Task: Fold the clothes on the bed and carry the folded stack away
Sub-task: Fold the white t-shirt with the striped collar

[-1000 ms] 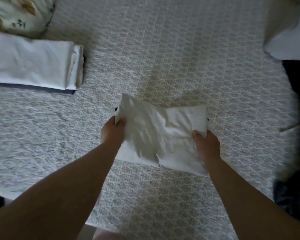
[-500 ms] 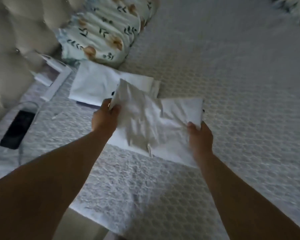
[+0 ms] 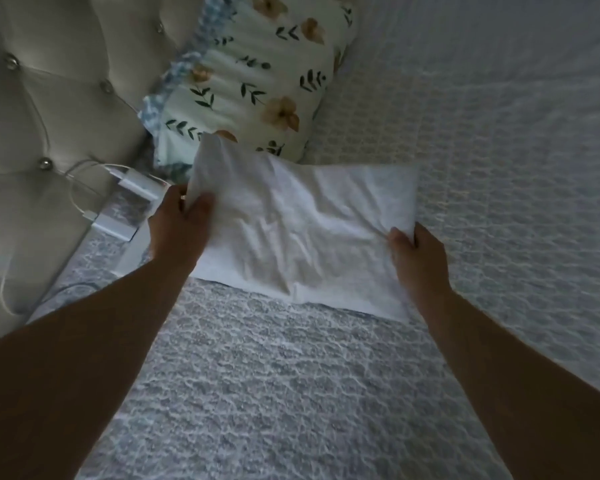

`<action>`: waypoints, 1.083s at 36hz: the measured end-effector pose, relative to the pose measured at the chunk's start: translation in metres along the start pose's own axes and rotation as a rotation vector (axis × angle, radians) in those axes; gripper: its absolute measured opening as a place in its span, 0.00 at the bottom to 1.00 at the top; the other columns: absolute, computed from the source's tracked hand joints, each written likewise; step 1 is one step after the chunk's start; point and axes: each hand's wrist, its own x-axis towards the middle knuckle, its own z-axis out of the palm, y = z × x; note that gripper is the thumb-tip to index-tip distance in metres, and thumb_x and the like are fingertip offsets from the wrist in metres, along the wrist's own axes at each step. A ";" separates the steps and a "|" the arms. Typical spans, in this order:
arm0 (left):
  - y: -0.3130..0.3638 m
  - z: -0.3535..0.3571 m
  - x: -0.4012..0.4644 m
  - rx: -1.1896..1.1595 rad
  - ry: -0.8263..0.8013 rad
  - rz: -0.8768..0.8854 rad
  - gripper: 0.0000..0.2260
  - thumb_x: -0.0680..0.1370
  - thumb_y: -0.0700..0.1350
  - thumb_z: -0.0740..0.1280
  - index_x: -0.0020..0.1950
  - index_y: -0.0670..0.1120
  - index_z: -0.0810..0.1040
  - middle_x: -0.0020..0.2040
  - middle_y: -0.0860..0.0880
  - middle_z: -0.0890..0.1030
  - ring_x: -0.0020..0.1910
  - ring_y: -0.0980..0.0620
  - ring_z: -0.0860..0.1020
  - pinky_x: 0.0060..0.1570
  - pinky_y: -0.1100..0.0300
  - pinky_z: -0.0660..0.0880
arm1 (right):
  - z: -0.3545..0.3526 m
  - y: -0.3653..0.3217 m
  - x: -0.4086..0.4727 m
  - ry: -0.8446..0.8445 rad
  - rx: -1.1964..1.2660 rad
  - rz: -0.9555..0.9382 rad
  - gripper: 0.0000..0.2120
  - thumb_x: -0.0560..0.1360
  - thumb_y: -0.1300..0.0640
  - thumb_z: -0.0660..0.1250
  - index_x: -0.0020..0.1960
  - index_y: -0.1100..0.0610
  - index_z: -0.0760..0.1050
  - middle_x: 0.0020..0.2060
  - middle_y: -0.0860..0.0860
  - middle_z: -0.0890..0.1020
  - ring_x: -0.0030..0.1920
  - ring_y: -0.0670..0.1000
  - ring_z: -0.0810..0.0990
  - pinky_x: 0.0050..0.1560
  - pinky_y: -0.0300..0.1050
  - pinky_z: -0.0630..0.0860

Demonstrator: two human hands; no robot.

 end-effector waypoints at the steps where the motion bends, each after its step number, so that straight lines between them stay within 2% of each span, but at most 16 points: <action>1: -0.005 0.007 0.004 0.000 0.002 -0.009 0.12 0.76 0.53 0.64 0.56 0.50 0.76 0.36 0.53 0.76 0.36 0.50 0.75 0.30 0.62 0.67 | 0.005 0.005 0.006 0.005 -0.010 0.028 0.08 0.79 0.55 0.59 0.45 0.56 0.74 0.35 0.50 0.74 0.37 0.53 0.73 0.36 0.42 0.66; 4: -0.021 0.025 0.008 0.037 0.000 -0.078 0.14 0.77 0.50 0.64 0.60 0.49 0.76 0.42 0.52 0.76 0.37 0.52 0.72 0.36 0.63 0.67 | 0.015 0.011 0.017 0.059 -0.018 0.136 0.10 0.79 0.57 0.56 0.51 0.58 0.76 0.44 0.55 0.77 0.46 0.56 0.75 0.45 0.46 0.69; 7: -0.030 0.034 0.005 0.133 -0.085 -0.132 0.16 0.77 0.51 0.64 0.63 0.47 0.73 0.50 0.45 0.78 0.49 0.43 0.76 0.45 0.56 0.68 | 0.020 0.010 0.018 0.091 -0.084 0.242 0.12 0.79 0.58 0.56 0.57 0.60 0.75 0.52 0.58 0.78 0.53 0.59 0.76 0.49 0.47 0.69; 9: -0.026 0.036 0.003 0.139 -0.072 -0.185 0.23 0.76 0.51 0.65 0.70 0.48 0.67 0.63 0.43 0.75 0.60 0.40 0.74 0.55 0.51 0.69 | 0.019 0.007 0.016 0.168 -0.168 0.260 0.16 0.78 0.59 0.59 0.64 0.57 0.71 0.60 0.58 0.75 0.60 0.59 0.73 0.56 0.49 0.69; 10: -0.022 0.037 0.000 0.168 -0.030 -0.146 0.27 0.75 0.51 0.65 0.72 0.48 0.63 0.68 0.42 0.70 0.65 0.40 0.70 0.60 0.48 0.68 | 0.019 0.003 0.014 0.219 -0.241 0.214 0.19 0.77 0.59 0.60 0.67 0.56 0.69 0.63 0.57 0.72 0.63 0.59 0.71 0.59 0.50 0.67; 12: -0.010 0.038 -0.006 0.339 0.020 0.126 0.31 0.75 0.52 0.66 0.75 0.47 0.59 0.72 0.40 0.64 0.69 0.38 0.65 0.65 0.42 0.64 | 0.023 -0.010 0.012 0.267 -0.468 -0.001 0.25 0.73 0.60 0.63 0.70 0.55 0.66 0.67 0.57 0.68 0.66 0.59 0.66 0.62 0.53 0.64; 14: -0.002 0.046 -0.014 0.582 -0.105 0.454 0.29 0.78 0.58 0.57 0.77 0.50 0.57 0.76 0.40 0.58 0.73 0.38 0.59 0.70 0.38 0.56 | 0.033 -0.018 0.011 0.191 -0.665 -0.277 0.26 0.72 0.57 0.64 0.70 0.54 0.66 0.69 0.56 0.67 0.68 0.59 0.64 0.64 0.53 0.62; 16: 0.000 0.058 -0.017 0.701 -0.259 0.554 0.27 0.79 0.61 0.46 0.77 0.55 0.54 0.79 0.44 0.50 0.76 0.40 0.49 0.72 0.38 0.44 | 0.047 -0.020 0.012 0.057 -0.766 -0.426 0.25 0.75 0.52 0.61 0.71 0.52 0.66 0.72 0.55 0.64 0.72 0.58 0.59 0.70 0.55 0.56; 18: -0.007 0.070 -0.018 0.718 -0.345 0.488 0.28 0.78 0.64 0.42 0.78 0.58 0.49 0.79 0.48 0.42 0.77 0.42 0.42 0.71 0.39 0.37 | 0.060 -0.012 0.011 -0.042 -0.819 -0.407 0.26 0.78 0.47 0.55 0.74 0.51 0.61 0.75 0.55 0.58 0.75 0.58 0.53 0.73 0.56 0.48; 21: -0.021 0.085 -0.012 0.715 -0.378 0.471 0.31 0.75 0.67 0.39 0.77 0.61 0.45 0.78 0.52 0.38 0.76 0.44 0.39 0.71 0.40 0.37 | 0.074 0.012 0.010 -0.087 -0.833 -0.330 0.29 0.79 0.43 0.47 0.77 0.49 0.50 0.77 0.53 0.48 0.77 0.55 0.44 0.74 0.56 0.40; 24: -0.031 0.093 -0.004 0.670 -0.371 0.479 0.30 0.74 0.69 0.39 0.76 0.64 0.44 0.78 0.55 0.38 0.76 0.46 0.39 0.72 0.43 0.37 | 0.083 0.026 0.009 -0.024 -0.796 -0.319 0.32 0.76 0.39 0.39 0.78 0.48 0.48 0.78 0.51 0.47 0.77 0.53 0.42 0.74 0.53 0.38; 27: -0.033 0.097 -0.001 0.655 -0.358 0.482 0.31 0.73 0.70 0.40 0.75 0.65 0.45 0.78 0.57 0.38 0.76 0.49 0.39 0.72 0.44 0.37 | 0.087 0.030 0.009 0.022 -0.768 -0.307 0.34 0.74 0.38 0.38 0.78 0.49 0.48 0.78 0.50 0.47 0.77 0.52 0.42 0.73 0.50 0.36; 31: -0.024 0.089 -0.001 0.715 -0.467 0.418 0.29 0.76 0.69 0.44 0.75 0.65 0.41 0.76 0.56 0.33 0.76 0.49 0.35 0.72 0.43 0.36 | 0.079 0.032 0.000 -0.049 -0.753 -0.262 0.32 0.77 0.39 0.41 0.78 0.51 0.44 0.78 0.50 0.44 0.77 0.51 0.40 0.74 0.49 0.37; 34: -0.005 0.087 -0.013 0.693 -0.573 0.188 0.30 0.78 0.66 0.49 0.76 0.63 0.40 0.76 0.54 0.31 0.75 0.48 0.33 0.72 0.42 0.38 | 0.063 0.037 -0.020 -0.100 -0.770 -0.305 0.30 0.80 0.44 0.48 0.78 0.55 0.48 0.77 0.53 0.47 0.77 0.53 0.43 0.76 0.49 0.42; 36: 0.015 0.089 -0.040 0.609 -0.560 0.048 0.31 0.78 0.64 0.54 0.77 0.61 0.45 0.78 0.51 0.35 0.76 0.46 0.37 0.73 0.42 0.43 | 0.050 0.043 -0.042 -0.110 -0.747 -0.309 0.27 0.81 0.49 0.52 0.77 0.56 0.52 0.77 0.56 0.51 0.77 0.55 0.47 0.76 0.51 0.48; 39: 0.039 0.093 -0.116 0.518 -0.573 0.165 0.31 0.78 0.60 0.58 0.78 0.57 0.49 0.79 0.48 0.44 0.77 0.44 0.43 0.73 0.44 0.48 | 0.025 0.057 -0.084 -0.159 -0.672 -0.242 0.27 0.80 0.53 0.57 0.77 0.57 0.55 0.76 0.56 0.56 0.75 0.56 0.56 0.73 0.51 0.57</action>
